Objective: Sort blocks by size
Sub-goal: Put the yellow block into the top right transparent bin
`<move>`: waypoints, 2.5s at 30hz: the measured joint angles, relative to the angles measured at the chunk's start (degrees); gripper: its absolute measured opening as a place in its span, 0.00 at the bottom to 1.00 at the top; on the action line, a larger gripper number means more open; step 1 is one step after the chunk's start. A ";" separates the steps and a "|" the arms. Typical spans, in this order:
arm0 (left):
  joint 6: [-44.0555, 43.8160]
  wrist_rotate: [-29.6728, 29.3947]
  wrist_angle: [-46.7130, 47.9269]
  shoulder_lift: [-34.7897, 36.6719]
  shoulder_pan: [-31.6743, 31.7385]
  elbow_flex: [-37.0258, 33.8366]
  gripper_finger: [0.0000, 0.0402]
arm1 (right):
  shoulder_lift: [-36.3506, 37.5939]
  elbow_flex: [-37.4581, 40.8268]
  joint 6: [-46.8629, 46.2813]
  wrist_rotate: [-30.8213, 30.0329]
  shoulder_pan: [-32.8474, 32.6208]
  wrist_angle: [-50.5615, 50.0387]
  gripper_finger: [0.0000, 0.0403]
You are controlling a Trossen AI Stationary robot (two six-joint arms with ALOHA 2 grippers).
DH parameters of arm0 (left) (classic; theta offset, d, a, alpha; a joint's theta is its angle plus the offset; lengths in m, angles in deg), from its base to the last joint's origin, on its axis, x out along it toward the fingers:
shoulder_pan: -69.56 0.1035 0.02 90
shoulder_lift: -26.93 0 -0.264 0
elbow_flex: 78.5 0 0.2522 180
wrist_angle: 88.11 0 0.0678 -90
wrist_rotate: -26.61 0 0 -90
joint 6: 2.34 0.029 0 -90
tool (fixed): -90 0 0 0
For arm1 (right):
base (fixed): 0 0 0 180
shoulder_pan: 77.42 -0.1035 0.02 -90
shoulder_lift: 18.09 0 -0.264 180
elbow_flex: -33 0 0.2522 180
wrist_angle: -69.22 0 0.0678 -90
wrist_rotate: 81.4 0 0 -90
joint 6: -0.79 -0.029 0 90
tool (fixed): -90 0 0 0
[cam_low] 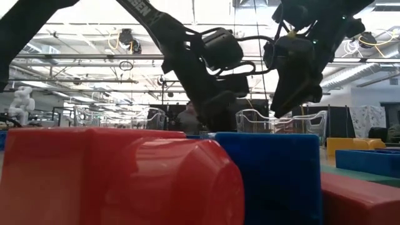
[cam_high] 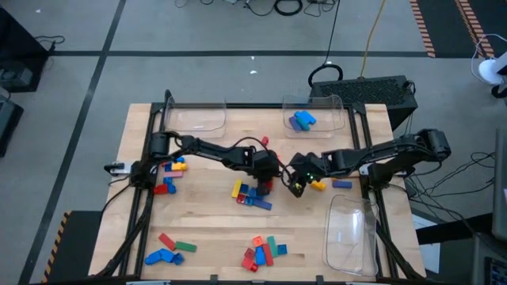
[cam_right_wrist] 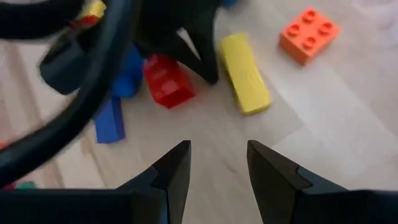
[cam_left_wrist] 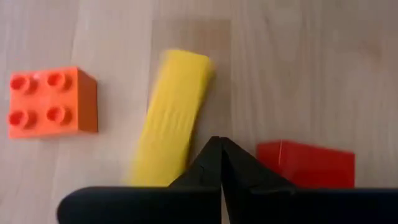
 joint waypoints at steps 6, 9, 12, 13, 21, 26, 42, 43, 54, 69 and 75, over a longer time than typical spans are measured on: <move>-1.19 -0.61 -4.99 -0.08 0.02 0.43 0.01 | 0.02 -0.04 7.95 -6.61 -0.96 -1.80 0.35; -0.77 -0.66 -1.33 0.32 0.04 0.66 0.01 | -1.12 -0.07 16.87 -7.77 -0.92 -1.06 0.35; 0.07 -1.08 3.30 1.67 -0.17 0.68 0.01 | -4.03 -0.07 23.96 -7.41 -0.29 3.93 0.37; 0.09 -1.85 5.48 2.20 -0.31 0.68 0.01 | -5.27 -0.07 25.90 -6.90 0.01 5.86 0.38; 0.66 -5.10 10.00 2.89 -0.63 0.57 0.01 | -14.20 -2.63 38.05 -7.11 0.76 11.64 0.52; 1.49 -6.26 14.26 3.81 -0.50 0.44 0.01 | -17.05 -4.26 40.89 -7.50 2.27 12.61 0.57; -1.42 -11.75 8.95 21.60 0.34 -18.29 0.00 | -17.73 -4.92 41.50 -2.12 7.11 15.93 0.56; -2.08 -11.75 7.62 22.68 0.16 -19.70 0.00 | -17.73 -4.97 41.57 -2.03 7.40 16.82 0.56; 1.94 -16.29 8.19 22.38 -2.12 -22.40 0.00 | -15.78 -4.50 42.11 1.32 7.82 15.89 0.56; 2.74 -5.78 -6.74 21.80 -3.75 -21.33 0.00 | -4.39 -5.81 40.35 2.23 7.37 17.53 0.56; 2.75 -5.87 -9.78 21.84 -4.98 -20.07 0.00 | -8.30 -12.14 40.40 2.20 7.22 18.39 0.56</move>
